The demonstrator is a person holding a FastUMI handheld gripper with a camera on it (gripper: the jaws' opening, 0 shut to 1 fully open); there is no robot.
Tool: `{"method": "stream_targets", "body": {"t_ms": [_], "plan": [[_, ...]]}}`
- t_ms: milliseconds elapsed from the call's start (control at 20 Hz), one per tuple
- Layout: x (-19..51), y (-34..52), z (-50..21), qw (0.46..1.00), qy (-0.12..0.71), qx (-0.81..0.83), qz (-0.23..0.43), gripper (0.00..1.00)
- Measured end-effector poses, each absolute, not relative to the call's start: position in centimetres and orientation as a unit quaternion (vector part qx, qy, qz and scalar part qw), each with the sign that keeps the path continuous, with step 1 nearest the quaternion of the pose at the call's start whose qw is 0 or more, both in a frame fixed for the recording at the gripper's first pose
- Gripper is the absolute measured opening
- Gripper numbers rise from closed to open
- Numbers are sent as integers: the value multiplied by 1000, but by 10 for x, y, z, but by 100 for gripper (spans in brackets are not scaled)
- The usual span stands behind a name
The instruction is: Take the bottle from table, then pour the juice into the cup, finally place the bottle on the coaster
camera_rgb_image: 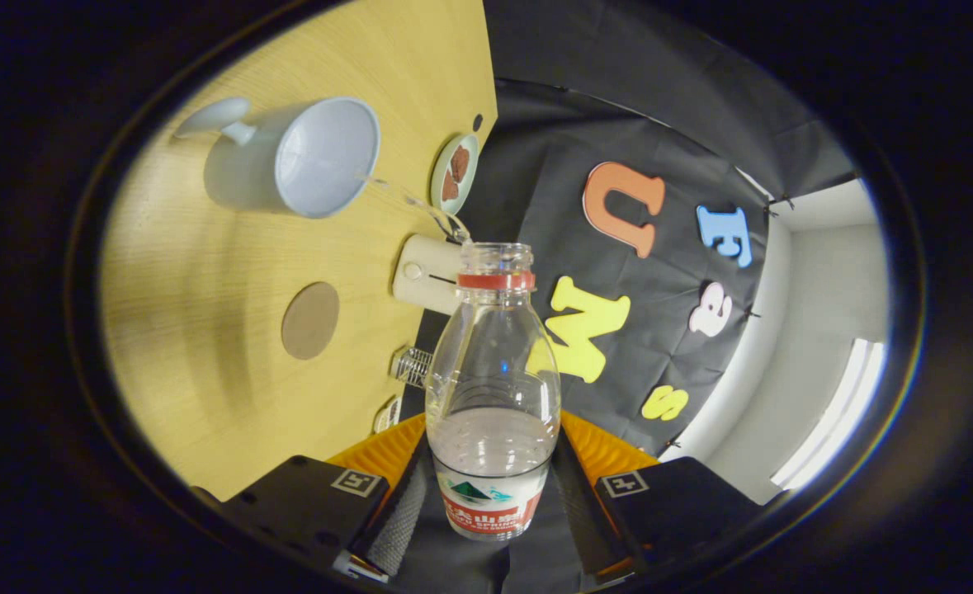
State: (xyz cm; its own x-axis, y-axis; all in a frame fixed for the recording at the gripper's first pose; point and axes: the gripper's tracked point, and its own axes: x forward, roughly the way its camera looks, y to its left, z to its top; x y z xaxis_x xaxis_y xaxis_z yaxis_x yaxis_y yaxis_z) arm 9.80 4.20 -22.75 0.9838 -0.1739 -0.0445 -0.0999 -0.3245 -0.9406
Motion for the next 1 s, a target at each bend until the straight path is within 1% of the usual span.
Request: {"method": "stream_targets", "body": {"t_ms": [550,1000], "plan": [[99,42,-219,557,79,-826,-36,81],[99,62,-209,540,58,-839,-35,82]]}}
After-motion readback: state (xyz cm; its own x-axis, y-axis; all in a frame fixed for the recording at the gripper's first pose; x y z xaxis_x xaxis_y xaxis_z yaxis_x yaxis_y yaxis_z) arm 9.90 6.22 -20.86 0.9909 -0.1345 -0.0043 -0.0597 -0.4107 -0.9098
